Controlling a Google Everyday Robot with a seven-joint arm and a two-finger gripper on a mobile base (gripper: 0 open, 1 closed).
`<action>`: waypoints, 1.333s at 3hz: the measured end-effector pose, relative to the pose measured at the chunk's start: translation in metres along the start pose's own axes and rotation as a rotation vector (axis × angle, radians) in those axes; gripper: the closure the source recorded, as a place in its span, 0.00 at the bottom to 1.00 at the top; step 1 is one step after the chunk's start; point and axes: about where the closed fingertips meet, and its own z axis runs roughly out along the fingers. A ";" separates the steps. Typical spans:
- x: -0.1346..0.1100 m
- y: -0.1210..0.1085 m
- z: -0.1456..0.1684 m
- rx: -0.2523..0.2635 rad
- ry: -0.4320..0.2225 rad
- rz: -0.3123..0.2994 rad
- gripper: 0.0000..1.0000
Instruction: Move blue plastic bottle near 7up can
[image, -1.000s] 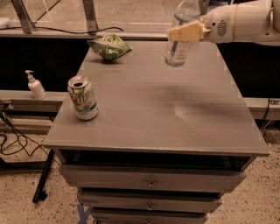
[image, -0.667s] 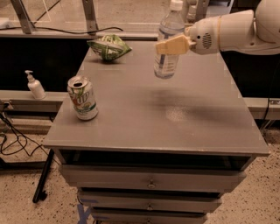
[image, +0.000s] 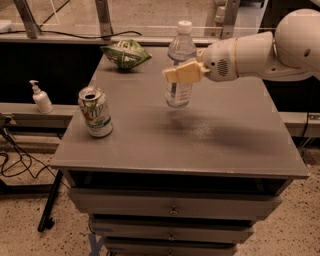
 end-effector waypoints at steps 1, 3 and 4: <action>0.006 0.016 0.009 -0.033 -0.002 0.007 1.00; 0.008 0.051 0.041 -0.129 -0.018 -0.024 1.00; 0.006 0.064 0.063 -0.176 -0.041 -0.065 1.00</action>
Offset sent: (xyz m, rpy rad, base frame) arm -0.0344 0.0450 -0.0200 0.0234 0.0392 0.0995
